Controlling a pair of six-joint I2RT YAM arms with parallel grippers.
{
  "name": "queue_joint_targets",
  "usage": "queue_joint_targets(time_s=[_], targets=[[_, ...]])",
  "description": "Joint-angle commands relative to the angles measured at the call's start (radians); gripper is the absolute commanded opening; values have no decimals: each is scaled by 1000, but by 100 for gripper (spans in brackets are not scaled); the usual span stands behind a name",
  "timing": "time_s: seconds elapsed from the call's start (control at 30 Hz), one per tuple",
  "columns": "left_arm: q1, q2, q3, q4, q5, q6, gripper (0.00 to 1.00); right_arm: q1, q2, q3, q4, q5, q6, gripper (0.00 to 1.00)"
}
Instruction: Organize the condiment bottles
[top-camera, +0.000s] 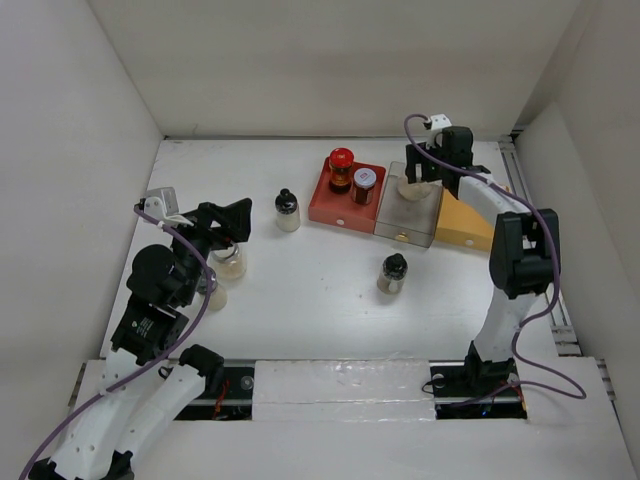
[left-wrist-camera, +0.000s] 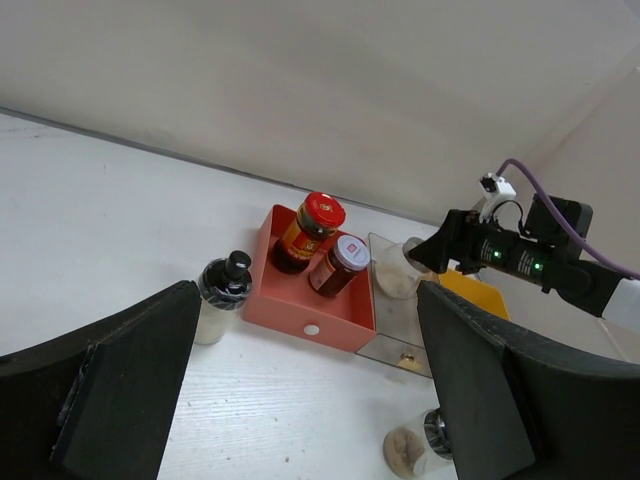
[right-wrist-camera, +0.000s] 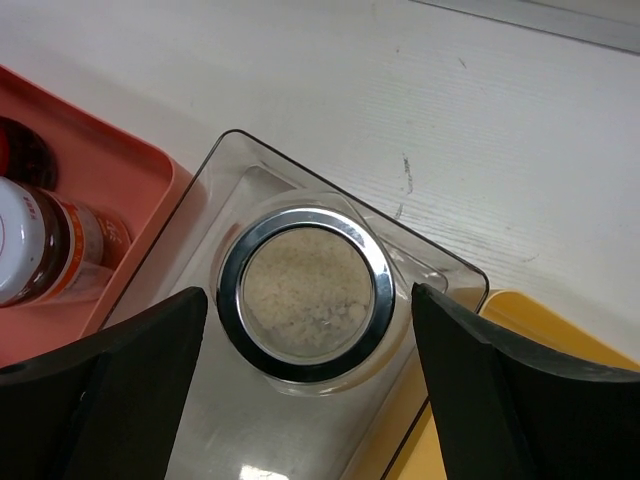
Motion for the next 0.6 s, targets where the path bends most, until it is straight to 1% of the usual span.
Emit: queue_joint_targets(time_s=[0.0, 0.07, 0.1, 0.17, 0.2, 0.27, 0.3, 0.33, 0.37, 0.4, 0.43, 0.47, 0.5, 0.53, 0.57], targets=[[5, -7, 10, 41, -1, 13, 86, 16, -121, 11, 26, 11, -10, 89], [5, -16, 10, 41, -12, 13, 86, 48, -208, 1, 26, 47, -33, 89], [5, -16, 10, 41, -21, 13, 86, 88, -260, -12, 40, 47, -47, 89], [5, -16, 19, 29, -30, 13, 86, 142, -296, -21, 60, 20, -56, 86], [5, -25, 20, 29, -55, 4, 86, 210, -310, -21, 69, -33, -67, 84], [5, -36, 20, 20, -98, 4, 86, 290, -320, -42, 115, -110, -82, 64], [5, -50, 20, 4, -151, -12, 86, 335, -321, -58, 132, -153, -82, 52], [5, -73, 20, 4, -176, -21, 86, 425, -307, -58, 150, -173, -82, 33], [5, -87, 20, -7, -196, -32, 85, 470, -272, -58, 164, -201, -82, 29], [5, -103, 7, -7, -214, -32, 85, 513, -250, -44, 164, -230, -92, 27], [5, -131, 7, -7, -249, -32, 83, 592, -229, -32, 173, -273, -92, 27], [5, -142, -2, 5, -262, -32, 83, 631, -207, -7, 174, -294, -92, 32], [5, -142, -2, 6, -271, -32, 83, 666, -157, 7, 193, -317, -92, 38], [5, -156, -2, 6, -283, -32, 83, 698, -128, 20, 204, -353, -92, 48], [5, -156, -2, 6, -283, -32, 83, 752, -94, 66, 204, -353, -92, 66]])
